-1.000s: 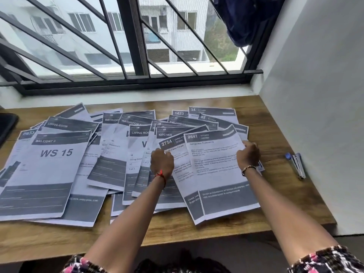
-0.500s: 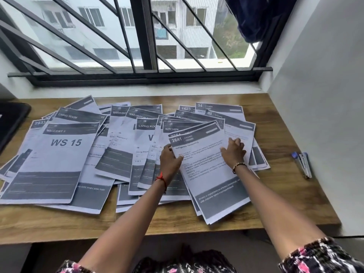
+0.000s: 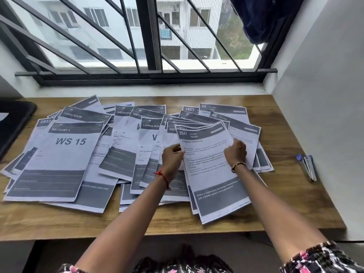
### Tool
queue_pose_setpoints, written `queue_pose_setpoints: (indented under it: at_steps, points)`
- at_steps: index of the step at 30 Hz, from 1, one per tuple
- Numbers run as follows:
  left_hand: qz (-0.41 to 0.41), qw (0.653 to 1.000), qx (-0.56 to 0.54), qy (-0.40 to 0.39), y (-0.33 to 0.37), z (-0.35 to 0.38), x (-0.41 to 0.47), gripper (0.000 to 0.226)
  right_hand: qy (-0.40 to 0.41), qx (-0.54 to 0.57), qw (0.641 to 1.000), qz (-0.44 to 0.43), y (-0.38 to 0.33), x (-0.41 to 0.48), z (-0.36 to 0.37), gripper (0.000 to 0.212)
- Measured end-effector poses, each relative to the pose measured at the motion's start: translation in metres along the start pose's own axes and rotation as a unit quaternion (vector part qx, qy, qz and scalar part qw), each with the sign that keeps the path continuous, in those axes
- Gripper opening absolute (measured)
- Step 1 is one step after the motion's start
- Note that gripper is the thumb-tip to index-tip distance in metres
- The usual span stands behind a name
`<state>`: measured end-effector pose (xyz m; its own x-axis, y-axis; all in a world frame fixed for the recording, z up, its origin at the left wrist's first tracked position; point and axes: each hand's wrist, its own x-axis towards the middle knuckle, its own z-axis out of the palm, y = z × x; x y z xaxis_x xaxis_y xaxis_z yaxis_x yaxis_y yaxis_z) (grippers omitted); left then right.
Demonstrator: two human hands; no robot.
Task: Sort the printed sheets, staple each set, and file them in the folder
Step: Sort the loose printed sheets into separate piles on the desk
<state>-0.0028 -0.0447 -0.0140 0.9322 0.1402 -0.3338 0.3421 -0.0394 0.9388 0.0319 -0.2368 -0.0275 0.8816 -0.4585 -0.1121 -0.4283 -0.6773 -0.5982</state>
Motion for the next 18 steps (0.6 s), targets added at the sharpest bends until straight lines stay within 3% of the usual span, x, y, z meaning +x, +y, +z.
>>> queue_pose_setpoints:
  at_steps: [5, 9, 14, 18]
  points:
    - [0.022, 0.98, 0.17, 0.102, 0.0, -0.023, 0.01, 0.049, 0.006, 0.056, 0.997, 0.048, -0.013, 0.003, 0.007, 0.023]
    - [-0.01, 0.956, 0.282, 0.081, -0.013, -0.04, 0.024, 0.046, -0.016, 0.044, 0.995, 0.089, -0.026, -0.008, 0.011, 0.03]
    - [0.003, 0.951, 0.302, 0.07, -0.014, -0.041, 0.024, 0.024, -0.03, 0.013, 0.996, 0.087, -0.032, -0.018, 0.019, 0.031]
    - [0.007, 0.953, 0.294, 0.066, -0.017, -0.04, 0.027, 0.024, -0.032, 0.015, 0.996, 0.084, -0.03, -0.02, 0.021, 0.032]
